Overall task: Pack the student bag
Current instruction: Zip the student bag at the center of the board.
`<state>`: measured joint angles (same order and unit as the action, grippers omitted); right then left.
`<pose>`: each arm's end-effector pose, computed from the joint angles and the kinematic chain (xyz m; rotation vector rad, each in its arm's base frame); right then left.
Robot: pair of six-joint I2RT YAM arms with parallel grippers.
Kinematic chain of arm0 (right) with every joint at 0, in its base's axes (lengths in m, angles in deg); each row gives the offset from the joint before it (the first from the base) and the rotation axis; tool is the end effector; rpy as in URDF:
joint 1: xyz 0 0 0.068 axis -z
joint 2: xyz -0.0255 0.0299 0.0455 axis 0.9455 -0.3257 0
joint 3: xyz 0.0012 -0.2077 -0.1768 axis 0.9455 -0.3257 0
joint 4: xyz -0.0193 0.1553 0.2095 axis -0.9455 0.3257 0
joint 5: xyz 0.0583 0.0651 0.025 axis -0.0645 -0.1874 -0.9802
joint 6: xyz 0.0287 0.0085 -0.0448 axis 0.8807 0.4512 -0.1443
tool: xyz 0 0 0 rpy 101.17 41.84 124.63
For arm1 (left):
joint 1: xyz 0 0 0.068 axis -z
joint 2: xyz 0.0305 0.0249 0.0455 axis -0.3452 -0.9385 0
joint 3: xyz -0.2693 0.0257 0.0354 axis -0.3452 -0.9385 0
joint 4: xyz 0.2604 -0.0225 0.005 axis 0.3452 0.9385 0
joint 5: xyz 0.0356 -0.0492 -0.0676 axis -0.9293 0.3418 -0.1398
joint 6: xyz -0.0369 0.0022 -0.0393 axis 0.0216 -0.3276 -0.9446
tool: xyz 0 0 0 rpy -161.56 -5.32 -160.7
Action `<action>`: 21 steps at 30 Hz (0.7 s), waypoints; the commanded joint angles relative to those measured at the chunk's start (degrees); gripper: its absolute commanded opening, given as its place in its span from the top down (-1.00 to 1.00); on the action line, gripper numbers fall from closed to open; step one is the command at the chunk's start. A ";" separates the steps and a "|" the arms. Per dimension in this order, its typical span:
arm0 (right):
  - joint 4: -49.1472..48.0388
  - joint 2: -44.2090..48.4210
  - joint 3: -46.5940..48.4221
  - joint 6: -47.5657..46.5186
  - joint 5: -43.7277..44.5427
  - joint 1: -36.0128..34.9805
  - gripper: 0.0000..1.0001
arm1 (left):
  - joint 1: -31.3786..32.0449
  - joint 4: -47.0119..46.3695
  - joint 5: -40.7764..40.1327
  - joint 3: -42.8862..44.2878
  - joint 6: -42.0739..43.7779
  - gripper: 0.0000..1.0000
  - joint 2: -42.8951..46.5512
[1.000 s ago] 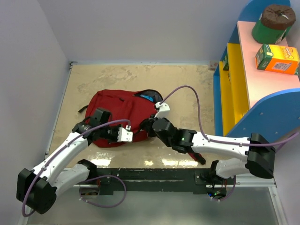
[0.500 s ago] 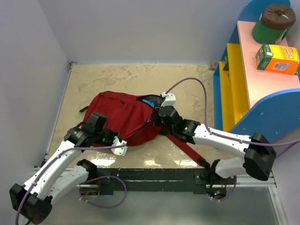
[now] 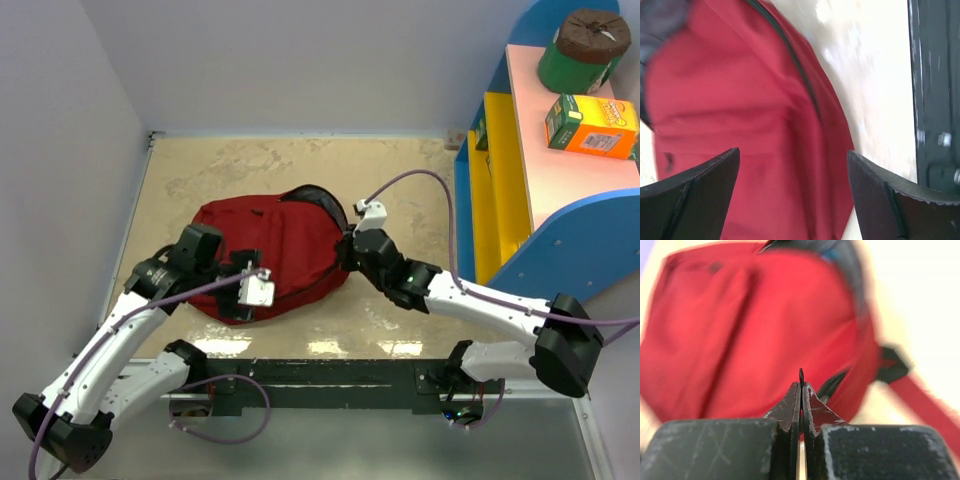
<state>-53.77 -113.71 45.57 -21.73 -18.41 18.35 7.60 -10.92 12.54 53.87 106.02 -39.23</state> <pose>0.1814 0.2130 0.2653 -0.0546 2.0162 0.5368 0.1159 -0.0813 0.2876 1.8669 1.5263 -0.3833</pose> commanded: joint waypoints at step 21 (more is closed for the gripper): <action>0.84 11.11 -4.32 12.19 -1.51 -13.01 1.00 | 22.48 -29.83 -7.49 -2.01 -40.51 -0.40 -14.84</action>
<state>-55.46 -104.25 37.92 -10.97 -25.31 5.43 28.84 -32.95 10.48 53.52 72.08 -52.45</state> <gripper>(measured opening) 0.007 0.739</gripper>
